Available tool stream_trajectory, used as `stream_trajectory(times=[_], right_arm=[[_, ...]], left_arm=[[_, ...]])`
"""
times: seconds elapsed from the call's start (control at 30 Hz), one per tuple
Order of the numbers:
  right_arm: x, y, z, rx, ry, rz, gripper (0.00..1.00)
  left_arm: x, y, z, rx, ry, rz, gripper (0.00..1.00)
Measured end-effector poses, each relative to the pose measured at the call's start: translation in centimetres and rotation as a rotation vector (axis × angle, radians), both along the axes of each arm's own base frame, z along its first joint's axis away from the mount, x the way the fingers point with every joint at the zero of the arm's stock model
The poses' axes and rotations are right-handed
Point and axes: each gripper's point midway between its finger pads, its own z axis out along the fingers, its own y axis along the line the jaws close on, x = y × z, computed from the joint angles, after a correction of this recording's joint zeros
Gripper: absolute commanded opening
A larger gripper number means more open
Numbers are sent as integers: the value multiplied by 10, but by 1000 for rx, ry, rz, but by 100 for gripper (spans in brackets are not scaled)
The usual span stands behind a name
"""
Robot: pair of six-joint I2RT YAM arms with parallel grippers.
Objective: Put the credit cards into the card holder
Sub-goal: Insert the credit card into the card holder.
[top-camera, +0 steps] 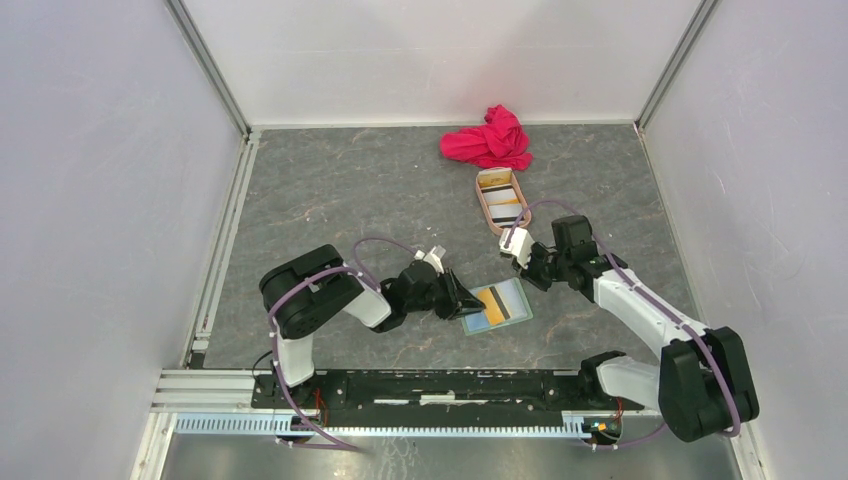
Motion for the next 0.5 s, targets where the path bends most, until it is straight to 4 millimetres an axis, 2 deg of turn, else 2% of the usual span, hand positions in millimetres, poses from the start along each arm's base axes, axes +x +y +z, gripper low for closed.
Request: stream_trajectory(times=[0.5], right_arm=[[9,-25,-27,-127,50,-117,0]], left_arm=[[5,-7,1,12,-10,-8,27]])
